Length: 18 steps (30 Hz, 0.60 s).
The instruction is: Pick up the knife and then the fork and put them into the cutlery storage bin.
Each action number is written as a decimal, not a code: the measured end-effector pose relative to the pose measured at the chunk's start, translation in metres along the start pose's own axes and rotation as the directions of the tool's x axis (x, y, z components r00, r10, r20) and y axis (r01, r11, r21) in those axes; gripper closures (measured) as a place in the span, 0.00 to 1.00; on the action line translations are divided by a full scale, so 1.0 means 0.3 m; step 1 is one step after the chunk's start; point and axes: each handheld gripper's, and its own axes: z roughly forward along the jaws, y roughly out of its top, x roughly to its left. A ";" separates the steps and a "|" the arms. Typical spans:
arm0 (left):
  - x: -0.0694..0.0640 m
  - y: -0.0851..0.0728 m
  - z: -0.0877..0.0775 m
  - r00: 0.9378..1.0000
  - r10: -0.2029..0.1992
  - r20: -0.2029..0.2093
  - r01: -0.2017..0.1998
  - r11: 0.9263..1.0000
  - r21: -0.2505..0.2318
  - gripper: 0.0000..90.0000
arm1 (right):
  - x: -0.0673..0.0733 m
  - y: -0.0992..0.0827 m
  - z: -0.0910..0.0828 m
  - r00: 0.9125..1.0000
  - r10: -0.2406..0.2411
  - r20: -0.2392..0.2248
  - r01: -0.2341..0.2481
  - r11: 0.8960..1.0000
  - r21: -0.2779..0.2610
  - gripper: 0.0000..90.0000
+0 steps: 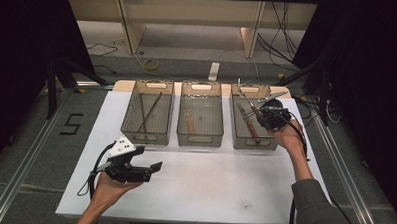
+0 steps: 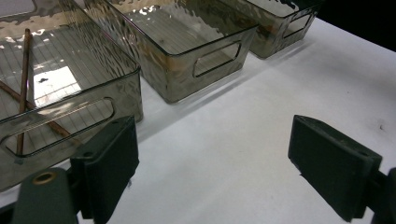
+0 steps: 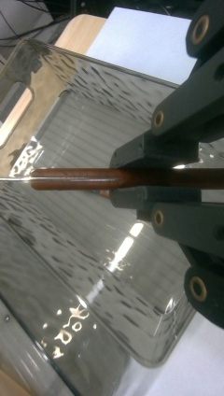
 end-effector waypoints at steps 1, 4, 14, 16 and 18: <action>0.000 0.000 0.000 1.000 0.000 0.001 0.000 1.000 0.000 0.17 | -0.002 0.001 0.004 1.000 0.005 0.001 -0.005 1.000 0.006 0.90; 0.000 -0.001 -0.002 1.000 -0.003 0.001 0.003 1.000 -0.001 0.17 | -0.012 0.002 0.018 1.000 0.020 0.004 -0.020 1.000 0.023 0.90; 0.000 -0.004 -0.006 1.000 -0.002 0.000 0.002 1.000 -0.009 0.17 | -0.027 0.004 0.046 0.998 0.063 -0.004 -0.063 0.997 0.053 0.90; -0.001 -0.004 -0.007 1.000 -0.003 0.003 0.003 1.000 -0.011 0.17 | -0.027 0.004 0.052 0.998 0.069 -0.003 -0.068 0.996 0.058 0.90; -0.001 -0.005 -0.007 1.000 -0.001 0.002 0.001 1.000 -0.013 0.17 | -0.027 0.005 0.058 0.997 0.075 -0.007 -0.075 0.995 0.064 0.90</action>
